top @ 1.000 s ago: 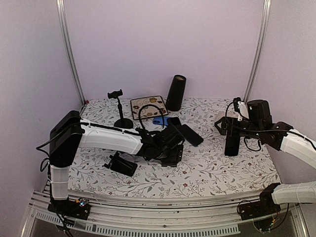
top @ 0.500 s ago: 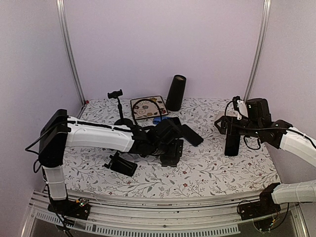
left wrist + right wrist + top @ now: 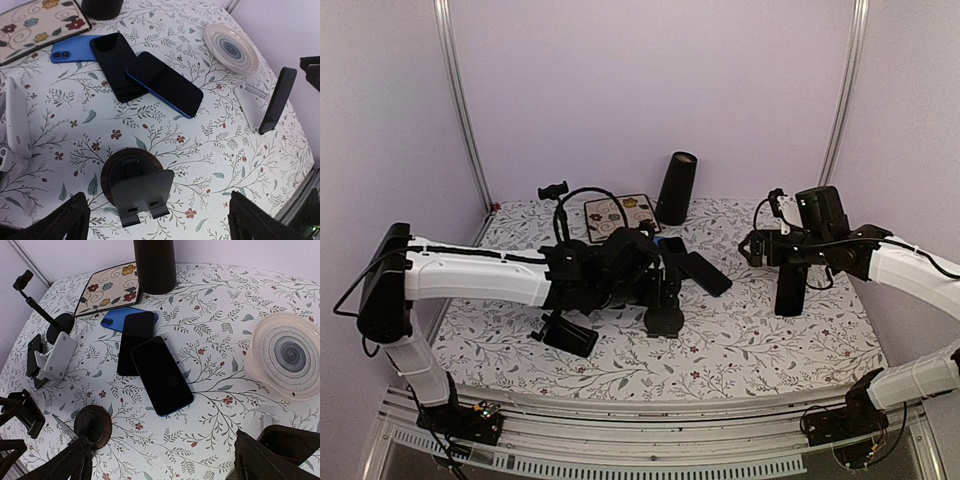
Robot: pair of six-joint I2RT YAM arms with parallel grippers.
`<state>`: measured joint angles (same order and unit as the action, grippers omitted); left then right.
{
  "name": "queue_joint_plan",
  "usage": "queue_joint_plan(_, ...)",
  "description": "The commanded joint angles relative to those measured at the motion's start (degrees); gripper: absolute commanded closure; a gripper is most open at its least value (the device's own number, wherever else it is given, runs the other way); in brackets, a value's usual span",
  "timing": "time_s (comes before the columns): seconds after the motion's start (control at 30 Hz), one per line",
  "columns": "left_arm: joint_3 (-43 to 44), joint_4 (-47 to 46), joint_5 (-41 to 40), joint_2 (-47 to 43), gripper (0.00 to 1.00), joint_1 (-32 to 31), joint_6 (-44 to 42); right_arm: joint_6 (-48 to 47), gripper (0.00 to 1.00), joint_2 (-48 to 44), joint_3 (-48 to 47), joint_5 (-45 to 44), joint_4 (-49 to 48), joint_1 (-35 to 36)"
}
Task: Place the phone on the phone stand
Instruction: Pick up the phone at the center of the board.
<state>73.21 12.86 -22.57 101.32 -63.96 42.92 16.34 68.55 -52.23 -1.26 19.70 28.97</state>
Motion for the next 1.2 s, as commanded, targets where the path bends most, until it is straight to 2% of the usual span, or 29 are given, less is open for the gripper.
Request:
queue_joint_plan(0.0,-3.52,-2.75,-0.42,-4.86,0.03,-0.14,0.06,-2.75,0.01,5.48,-4.5,1.51,-0.7,1.99)
queue_joint_plan(0.33,-9.14,-4.68,-0.61,-11.06,0.03,0.48,1.5,-8.32,0.01,25.89,-15.43,8.85,-1.79,3.53)
queue_joint_plan(0.57,-11.51,-4.89,-0.93,-14.19,0.03,0.58,2.04,-11.98,0.01,37.98,-21.9,8.85,-3.11,3.52)
queue_joint_plan(0.9,-14.12,-5.14,-1.04,-17.2,0.03,0.56,2.85,-19.1,0.01,48.44,-27.44,12.65,-4.82,0.82)
queue_joint_plan(1.17,-15.81,-5.7,-0.65,-18.02,0.03,0.56,3.92,-23.59,0.01,52.78,-28.66,11.16,-5.79,-0.49)
